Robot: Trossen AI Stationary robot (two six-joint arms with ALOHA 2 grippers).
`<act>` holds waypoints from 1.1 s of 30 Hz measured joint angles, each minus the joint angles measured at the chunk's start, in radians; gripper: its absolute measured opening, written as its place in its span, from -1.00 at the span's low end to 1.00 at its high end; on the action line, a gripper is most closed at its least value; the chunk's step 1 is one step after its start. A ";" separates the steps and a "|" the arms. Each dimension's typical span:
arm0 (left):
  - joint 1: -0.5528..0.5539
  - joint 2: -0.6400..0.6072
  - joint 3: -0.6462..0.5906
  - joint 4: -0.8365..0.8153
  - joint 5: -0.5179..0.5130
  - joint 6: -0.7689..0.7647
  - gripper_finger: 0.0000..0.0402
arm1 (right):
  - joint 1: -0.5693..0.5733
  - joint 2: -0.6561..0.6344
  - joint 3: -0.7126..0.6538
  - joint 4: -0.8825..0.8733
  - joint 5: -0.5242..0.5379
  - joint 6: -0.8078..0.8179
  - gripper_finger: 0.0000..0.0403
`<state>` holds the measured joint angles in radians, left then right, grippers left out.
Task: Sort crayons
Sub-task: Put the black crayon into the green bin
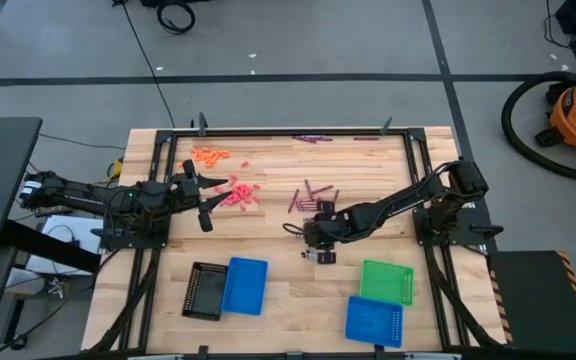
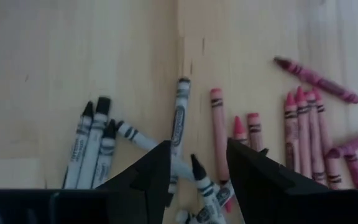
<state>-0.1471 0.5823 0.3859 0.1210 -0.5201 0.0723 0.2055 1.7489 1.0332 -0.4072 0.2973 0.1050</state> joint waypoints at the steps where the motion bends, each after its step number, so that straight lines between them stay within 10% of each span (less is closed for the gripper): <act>1: 0.000 0.000 0.000 -0.001 0.000 0.000 -0.18 | 0.000 0.000 -0.005 -0.004 0.000 0.002 -0.18; 33: 0.000 0.000 0.000 -0.001 0.000 0.000 -0.18 | -0.031 -0.001 -0.032 -0.094 0.007 0.023 -0.79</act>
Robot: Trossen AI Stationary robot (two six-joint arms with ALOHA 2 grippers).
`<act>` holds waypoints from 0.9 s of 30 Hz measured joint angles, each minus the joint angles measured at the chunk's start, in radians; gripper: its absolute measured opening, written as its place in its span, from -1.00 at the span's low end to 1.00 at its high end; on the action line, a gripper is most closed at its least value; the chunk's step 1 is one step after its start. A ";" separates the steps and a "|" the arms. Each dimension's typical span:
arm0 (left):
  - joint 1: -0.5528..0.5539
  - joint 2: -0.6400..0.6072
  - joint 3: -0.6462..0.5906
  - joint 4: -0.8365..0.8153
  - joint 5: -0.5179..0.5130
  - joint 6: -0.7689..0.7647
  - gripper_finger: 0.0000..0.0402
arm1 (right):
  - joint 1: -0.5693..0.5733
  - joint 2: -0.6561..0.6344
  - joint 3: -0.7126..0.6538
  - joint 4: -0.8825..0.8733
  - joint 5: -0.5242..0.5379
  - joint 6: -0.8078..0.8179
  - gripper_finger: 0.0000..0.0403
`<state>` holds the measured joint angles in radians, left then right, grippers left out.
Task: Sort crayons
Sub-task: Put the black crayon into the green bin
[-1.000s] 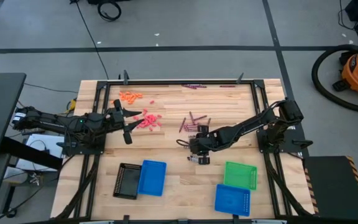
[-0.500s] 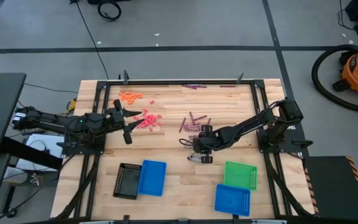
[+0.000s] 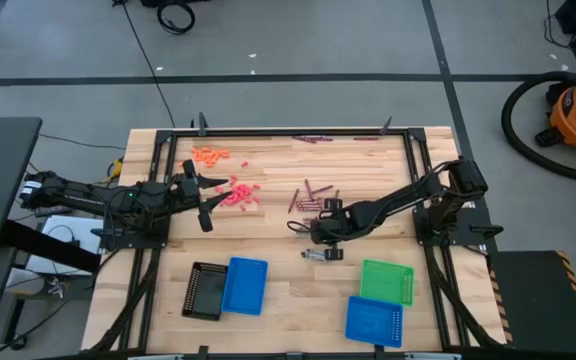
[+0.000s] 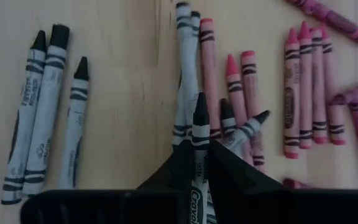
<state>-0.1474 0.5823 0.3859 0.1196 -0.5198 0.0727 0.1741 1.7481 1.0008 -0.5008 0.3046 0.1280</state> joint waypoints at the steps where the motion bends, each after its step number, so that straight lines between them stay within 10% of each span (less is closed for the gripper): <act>1: 0.000 0.000 0.000 0.000 0.000 0.000 -0.18 | 0.000 0.000 0.013 -0.023 0.007 0.000 -0.78; 16: 0.000 0.000 0.000 -0.003 0.000 -0.010 -0.18 | -0.002 -0.002 0.176 -0.242 0.001 0.032 -0.77; 27: 0.000 0.000 0.000 -0.010 0.000 -0.010 -0.18 | 0.039 -0.002 0.397 -0.620 -0.351 0.294 -0.76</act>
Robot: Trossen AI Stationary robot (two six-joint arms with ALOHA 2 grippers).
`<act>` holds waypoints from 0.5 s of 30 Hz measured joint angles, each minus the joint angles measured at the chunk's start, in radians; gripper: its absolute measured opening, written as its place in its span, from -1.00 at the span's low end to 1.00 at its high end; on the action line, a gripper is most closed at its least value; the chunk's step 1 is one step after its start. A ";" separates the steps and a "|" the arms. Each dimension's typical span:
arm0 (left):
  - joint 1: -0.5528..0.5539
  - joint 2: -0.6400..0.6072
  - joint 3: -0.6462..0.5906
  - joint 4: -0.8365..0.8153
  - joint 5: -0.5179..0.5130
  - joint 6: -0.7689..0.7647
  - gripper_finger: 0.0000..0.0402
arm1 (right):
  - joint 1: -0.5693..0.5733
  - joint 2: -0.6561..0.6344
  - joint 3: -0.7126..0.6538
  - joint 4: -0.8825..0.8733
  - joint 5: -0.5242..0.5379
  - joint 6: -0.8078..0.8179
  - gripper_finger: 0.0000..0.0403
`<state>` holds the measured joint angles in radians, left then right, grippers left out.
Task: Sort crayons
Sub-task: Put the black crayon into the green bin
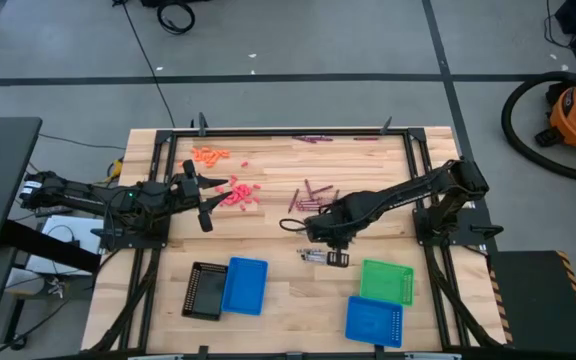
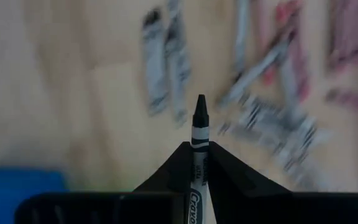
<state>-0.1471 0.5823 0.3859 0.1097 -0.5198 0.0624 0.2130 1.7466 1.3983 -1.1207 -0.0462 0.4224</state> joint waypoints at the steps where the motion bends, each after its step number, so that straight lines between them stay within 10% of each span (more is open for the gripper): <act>1: 0.000 0.000 0.000 -0.004 0.000 -0.001 -0.18 | 0.008 0.000 0.008 -0.030 -0.026 0.036 -0.76; 15: -0.001 0.000 0.000 -0.034 0.000 -0.024 -0.18 | 0.352 -0.073 0.009 -0.198 0.031 0.509 -0.76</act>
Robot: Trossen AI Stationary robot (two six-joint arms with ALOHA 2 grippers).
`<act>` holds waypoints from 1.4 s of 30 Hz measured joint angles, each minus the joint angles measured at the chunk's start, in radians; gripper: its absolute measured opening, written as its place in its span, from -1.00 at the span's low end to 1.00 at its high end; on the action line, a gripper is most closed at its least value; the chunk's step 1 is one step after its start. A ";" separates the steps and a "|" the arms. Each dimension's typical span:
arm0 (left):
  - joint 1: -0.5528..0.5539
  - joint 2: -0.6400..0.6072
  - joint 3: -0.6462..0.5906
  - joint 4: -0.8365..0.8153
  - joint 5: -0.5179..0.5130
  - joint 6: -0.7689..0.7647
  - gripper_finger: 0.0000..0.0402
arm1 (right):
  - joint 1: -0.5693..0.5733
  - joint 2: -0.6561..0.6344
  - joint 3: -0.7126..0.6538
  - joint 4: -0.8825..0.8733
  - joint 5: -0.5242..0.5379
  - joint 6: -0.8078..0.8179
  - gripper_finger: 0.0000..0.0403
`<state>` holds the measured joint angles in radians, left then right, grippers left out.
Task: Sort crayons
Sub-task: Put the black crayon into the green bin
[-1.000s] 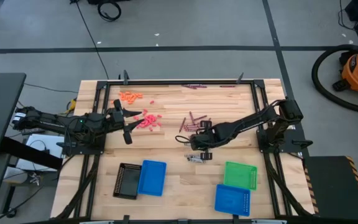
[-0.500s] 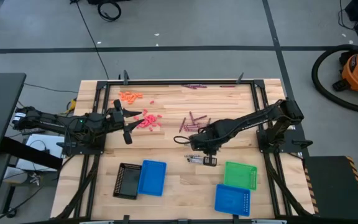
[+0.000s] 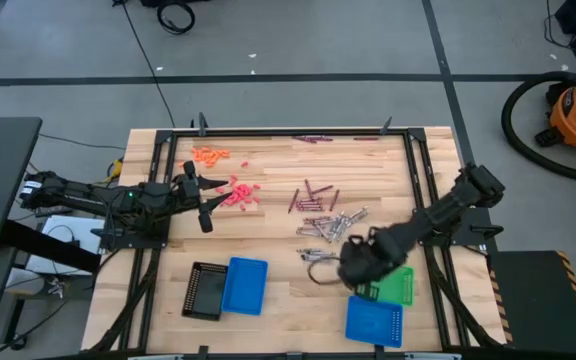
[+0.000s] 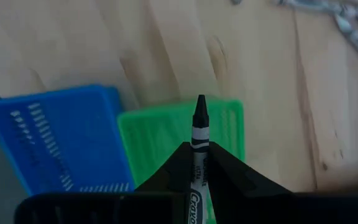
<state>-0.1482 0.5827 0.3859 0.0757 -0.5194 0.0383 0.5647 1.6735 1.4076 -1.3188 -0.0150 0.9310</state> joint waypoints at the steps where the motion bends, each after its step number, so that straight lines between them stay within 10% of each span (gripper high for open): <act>1: 0.000 0.000 0.000 0.000 0.000 0.000 -0.18 | 0.022 0.000 -0.005 -0.010 0.008 0.031 -0.76; 42: 0.001 0.000 0.000 0.075 -0.003 0.103 -0.18 | 0.138 -0.002 -0.481 0.406 -0.035 0.089 -0.62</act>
<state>-0.1471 0.5824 0.3859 0.1505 -0.5222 0.1413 0.7029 1.6718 0.9265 -0.9130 -0.0496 1.0196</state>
